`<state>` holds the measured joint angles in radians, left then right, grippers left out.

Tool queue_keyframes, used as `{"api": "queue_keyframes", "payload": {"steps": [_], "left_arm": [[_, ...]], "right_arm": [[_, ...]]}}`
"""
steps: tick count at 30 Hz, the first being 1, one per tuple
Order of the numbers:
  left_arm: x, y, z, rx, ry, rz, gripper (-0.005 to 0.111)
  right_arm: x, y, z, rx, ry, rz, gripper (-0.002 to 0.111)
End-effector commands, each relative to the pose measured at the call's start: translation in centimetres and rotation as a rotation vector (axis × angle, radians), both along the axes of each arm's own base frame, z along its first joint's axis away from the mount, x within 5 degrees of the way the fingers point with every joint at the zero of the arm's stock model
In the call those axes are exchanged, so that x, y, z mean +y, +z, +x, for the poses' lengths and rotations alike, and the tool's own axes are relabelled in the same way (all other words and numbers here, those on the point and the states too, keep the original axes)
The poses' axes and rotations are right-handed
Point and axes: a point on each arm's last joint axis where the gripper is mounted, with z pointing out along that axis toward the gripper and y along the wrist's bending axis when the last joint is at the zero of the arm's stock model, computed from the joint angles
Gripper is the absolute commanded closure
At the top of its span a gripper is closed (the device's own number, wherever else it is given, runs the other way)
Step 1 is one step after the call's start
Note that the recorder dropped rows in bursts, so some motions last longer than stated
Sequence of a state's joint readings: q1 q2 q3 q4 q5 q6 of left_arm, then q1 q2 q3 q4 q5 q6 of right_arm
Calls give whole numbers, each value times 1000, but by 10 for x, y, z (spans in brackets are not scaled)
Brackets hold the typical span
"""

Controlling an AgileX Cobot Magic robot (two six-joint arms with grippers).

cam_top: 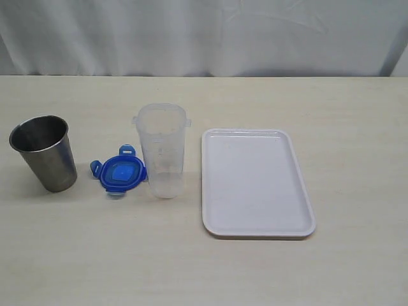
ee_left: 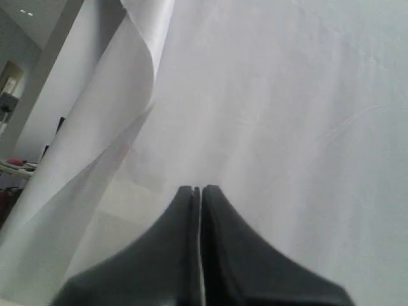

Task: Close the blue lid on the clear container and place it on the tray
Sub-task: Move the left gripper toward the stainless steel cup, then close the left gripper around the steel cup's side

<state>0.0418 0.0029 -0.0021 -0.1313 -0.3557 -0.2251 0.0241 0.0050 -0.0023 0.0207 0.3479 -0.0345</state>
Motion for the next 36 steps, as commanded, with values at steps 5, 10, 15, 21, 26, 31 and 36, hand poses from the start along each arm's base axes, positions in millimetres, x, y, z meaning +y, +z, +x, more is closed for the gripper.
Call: {"api": "queue_keyframes", "payload": {"steps": [5,10,15,21,26,31,36], "left_arm": [[-9,34,16,-29,-62,130,12],[-14,28,45,130,-109,181,2],[-21,15,73,222,-187,254,2],[-27,-8,103,328,-275,290,2],[-28,-28,118,421,-278,382,2],[-25,-37,124,462,-254,411,2],[-26,-49,131,496,-270,400,2]], "right_arm": [[0,0,0,-6,3,-3,104],[0,0,0,-6,3,-3,104],[0,0,0,-6,3,-3,104],[0,0,0,-6,3,-3,104],[0,0,0,-6,3,-3,104],[0,0,0,-6,3,-3,104],[0,0,0,-6,3,-3,104]]}}
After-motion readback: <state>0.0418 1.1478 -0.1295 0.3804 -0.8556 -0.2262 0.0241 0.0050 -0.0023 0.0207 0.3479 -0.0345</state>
